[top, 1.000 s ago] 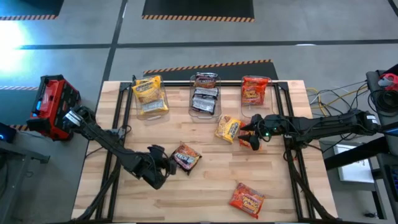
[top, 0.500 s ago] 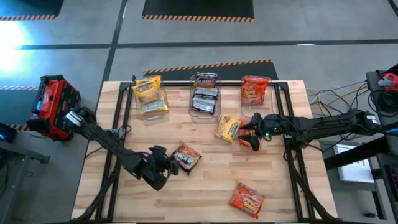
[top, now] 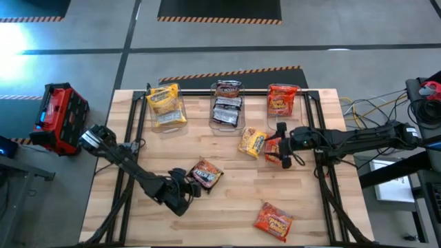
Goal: Sort Maruchan noodles
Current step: Put the black noodle pack into the middle transparent bin
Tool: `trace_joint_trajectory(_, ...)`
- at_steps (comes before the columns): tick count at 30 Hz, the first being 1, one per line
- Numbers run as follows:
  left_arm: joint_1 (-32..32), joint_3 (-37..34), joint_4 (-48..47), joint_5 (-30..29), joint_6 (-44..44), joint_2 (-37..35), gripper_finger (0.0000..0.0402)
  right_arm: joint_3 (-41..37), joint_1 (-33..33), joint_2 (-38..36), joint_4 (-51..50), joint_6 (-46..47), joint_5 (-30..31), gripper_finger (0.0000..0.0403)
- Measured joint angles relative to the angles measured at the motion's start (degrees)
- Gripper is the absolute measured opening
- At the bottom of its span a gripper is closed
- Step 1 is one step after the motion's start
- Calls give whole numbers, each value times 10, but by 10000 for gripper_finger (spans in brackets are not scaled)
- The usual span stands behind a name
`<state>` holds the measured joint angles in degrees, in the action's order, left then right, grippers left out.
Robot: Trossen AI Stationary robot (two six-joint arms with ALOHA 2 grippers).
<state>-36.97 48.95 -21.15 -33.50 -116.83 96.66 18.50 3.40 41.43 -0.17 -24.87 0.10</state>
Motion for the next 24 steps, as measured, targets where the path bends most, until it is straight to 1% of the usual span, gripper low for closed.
trace_joint_trajectory(1,0,0,0,0,0,3,194,0,0,0,0,-19,-1,256)
trace_joint_trajectory(2,0,0,0,0,-1,4,194,0,0,0,0,-10,-2,256)
trace_joint_trajectory(3,0,0,0,-1,-3,6,194,0,0,0,0,26,-4,256)
trace_joint_trajectory(5,0,0,0,-3,-4,9,194,0,0,0,2,139,-5,256)
trace_joint_trajectory(10,0,-1,0,-5,-3,18,194,0,0,0,9,479,-6,256)
trace_joint_trajectory(12,0,-4,-1,-5,-11,19,194,0,0,0,9,583,-5,256)
trace_joint_trajectory(14,1,-6,-1,-5,-19,23,194,0,0,0,9,660,-5,256)
trace_joint_trajectory(16,1,-7,0,-16,-24,28,194,0,0,0,14,688,-1,256)
trace_joint_trajectory(18,2,-7,5,-32,-25,34,194,0,0,-1,18,671,0,256)
trace_joint_trajectory(20,6,-7,12,-42,-25,39,194,0,0,-1,19,631,1,256)
trace_joint_trajectory(24,11,-7,21,-64,-25,51,194,0,0,3,22,516,0,256)
